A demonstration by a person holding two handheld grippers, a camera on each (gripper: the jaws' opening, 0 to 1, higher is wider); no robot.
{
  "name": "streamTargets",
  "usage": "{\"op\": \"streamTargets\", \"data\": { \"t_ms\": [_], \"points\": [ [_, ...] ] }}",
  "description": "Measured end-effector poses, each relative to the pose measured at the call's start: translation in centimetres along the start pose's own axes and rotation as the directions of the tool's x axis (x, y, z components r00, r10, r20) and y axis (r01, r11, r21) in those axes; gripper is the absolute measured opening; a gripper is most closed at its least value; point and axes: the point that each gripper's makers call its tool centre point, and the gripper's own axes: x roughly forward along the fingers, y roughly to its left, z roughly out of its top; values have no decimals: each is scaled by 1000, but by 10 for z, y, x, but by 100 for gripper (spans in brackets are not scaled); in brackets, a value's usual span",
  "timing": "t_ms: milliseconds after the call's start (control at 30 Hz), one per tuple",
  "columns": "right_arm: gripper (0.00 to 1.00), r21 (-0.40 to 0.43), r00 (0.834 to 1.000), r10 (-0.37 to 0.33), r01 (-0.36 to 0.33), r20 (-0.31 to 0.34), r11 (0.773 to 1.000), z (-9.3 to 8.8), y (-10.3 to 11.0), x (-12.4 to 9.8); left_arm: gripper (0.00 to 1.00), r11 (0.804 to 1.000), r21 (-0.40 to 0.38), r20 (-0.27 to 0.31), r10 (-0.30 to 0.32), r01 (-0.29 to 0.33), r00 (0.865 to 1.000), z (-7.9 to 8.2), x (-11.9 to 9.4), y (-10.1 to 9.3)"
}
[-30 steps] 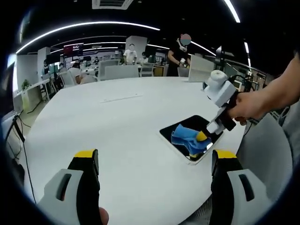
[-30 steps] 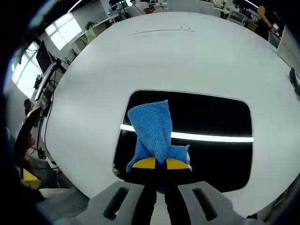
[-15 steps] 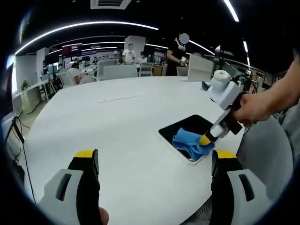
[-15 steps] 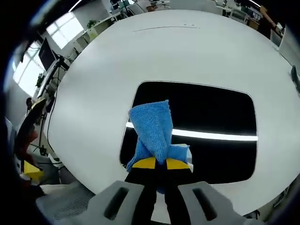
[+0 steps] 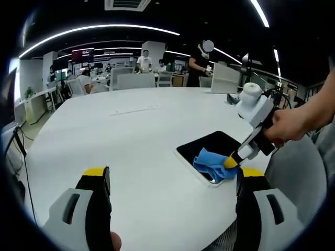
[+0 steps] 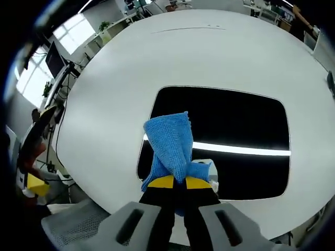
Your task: Wipe the mirror surface with the cleaning cloth until all visible marks leave the cleaned area.
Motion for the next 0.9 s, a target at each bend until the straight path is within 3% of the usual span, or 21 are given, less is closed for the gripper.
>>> {"op": "streamTargets", "data": {
  "t_ms": [900],
  "points": [
    [0, -34, 999, 36, -36, -4, 999, -7, 4, -2, 99, 1000, -8, -5, 6, -6, 1000, -4, 1, -8]
  ]
}}
